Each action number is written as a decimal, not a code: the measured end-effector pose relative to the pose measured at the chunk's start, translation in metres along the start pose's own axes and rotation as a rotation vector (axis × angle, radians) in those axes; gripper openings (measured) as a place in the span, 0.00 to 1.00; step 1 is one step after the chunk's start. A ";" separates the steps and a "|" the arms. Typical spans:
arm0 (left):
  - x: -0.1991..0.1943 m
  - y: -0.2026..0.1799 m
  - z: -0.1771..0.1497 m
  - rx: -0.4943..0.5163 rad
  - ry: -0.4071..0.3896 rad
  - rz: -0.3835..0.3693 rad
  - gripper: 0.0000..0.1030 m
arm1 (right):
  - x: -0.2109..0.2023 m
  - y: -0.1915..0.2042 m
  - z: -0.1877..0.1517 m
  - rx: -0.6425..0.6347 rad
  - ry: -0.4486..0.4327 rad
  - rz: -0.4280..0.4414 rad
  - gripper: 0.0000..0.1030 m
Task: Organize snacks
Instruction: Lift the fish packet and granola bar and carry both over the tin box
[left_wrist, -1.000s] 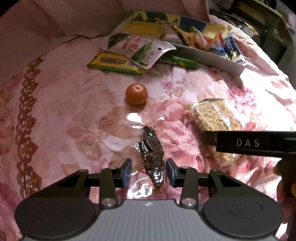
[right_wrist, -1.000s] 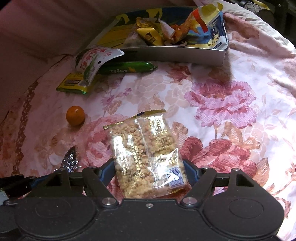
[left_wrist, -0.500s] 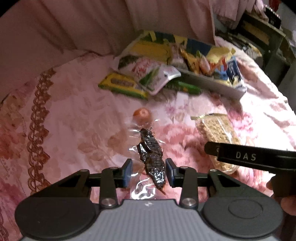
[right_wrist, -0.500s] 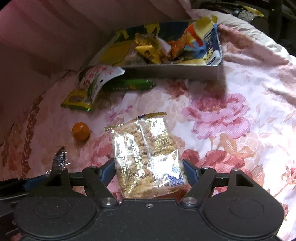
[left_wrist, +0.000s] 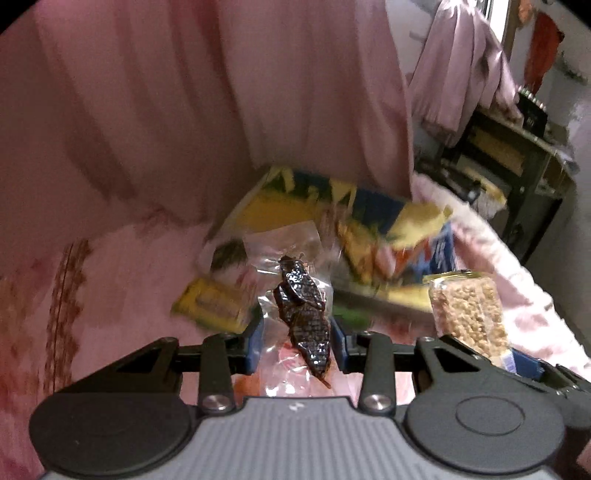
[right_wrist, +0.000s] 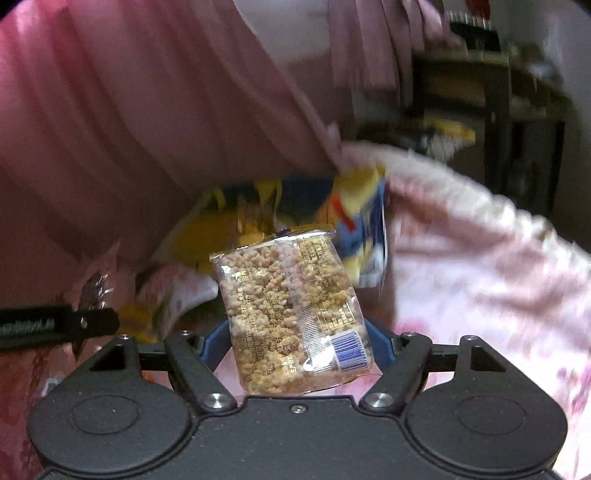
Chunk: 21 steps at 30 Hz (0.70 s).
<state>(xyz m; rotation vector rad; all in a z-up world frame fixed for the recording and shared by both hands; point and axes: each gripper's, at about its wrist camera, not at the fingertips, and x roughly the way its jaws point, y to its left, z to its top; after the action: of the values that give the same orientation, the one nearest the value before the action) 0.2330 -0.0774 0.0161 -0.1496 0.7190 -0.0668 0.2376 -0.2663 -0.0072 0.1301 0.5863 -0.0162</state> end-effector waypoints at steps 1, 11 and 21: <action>0.003 -0.003 0.009 0.006 -0.011 -0.004 0.40 | 0.001 -0.001 0.006 -0.012 -0.026 -0.001 0.75; 0.056 -0.028 0.078 -0.015 -0.072 -0.042 0.40 | 0.047 -0.030 0.051 -0.001 -0.132 -0.026 0.75; 0.142 -0.052 0.114 -0.021 -0.053 0.031 0.40 | 0.125 -0.035 0.054 0.072 -0.097 -0.011 0.75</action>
<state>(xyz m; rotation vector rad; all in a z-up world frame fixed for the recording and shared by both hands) 0.4142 -0.1316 0.0163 -0.1593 0.6690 -0.0254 0.3694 -0.3047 -0.0359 0.1952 0.4896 -0.0536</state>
